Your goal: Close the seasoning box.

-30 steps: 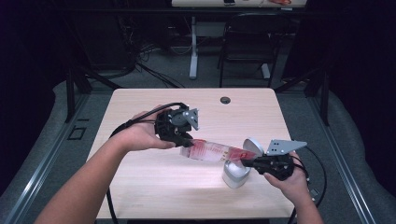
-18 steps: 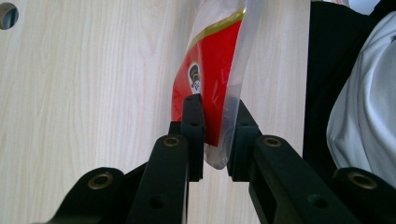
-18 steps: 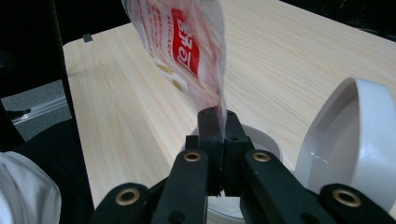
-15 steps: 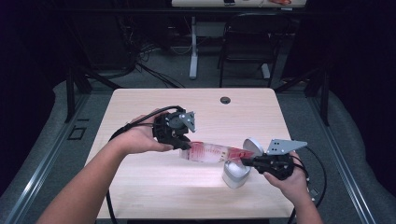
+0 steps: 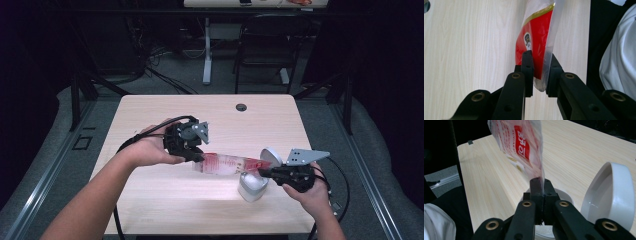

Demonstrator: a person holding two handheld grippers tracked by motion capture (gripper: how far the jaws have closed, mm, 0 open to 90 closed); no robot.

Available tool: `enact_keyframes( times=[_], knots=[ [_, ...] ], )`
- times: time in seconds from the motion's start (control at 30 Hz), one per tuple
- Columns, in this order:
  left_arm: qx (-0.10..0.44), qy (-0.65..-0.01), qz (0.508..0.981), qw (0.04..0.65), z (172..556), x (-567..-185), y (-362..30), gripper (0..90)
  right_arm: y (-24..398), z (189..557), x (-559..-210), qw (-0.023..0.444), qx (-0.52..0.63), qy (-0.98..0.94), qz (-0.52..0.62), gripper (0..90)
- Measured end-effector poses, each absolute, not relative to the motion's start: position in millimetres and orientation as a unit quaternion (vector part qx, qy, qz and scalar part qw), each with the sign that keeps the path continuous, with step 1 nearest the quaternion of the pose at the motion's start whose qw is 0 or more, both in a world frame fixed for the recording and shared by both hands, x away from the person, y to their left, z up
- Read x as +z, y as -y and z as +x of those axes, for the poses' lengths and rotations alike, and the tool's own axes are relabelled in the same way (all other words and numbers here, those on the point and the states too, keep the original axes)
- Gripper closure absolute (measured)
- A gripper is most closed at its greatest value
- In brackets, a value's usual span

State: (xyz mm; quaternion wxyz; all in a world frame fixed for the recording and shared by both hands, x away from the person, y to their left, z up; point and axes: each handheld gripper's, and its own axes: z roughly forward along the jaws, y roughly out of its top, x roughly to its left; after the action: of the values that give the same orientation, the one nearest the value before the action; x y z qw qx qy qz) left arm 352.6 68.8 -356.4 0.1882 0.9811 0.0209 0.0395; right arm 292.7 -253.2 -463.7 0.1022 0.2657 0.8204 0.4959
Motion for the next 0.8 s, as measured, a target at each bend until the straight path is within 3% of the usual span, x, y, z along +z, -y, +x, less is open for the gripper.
enact_keyframes(
  times=[0.8],
  knots=[
    [0.031, -0.026, 0.981, 0.188, 356.0, -365.4, -73.0, 81.6, 262.7, 294.8, -471.4, 0.090, 0.508, -0.811, 0.276, 77.3]
  ],
)
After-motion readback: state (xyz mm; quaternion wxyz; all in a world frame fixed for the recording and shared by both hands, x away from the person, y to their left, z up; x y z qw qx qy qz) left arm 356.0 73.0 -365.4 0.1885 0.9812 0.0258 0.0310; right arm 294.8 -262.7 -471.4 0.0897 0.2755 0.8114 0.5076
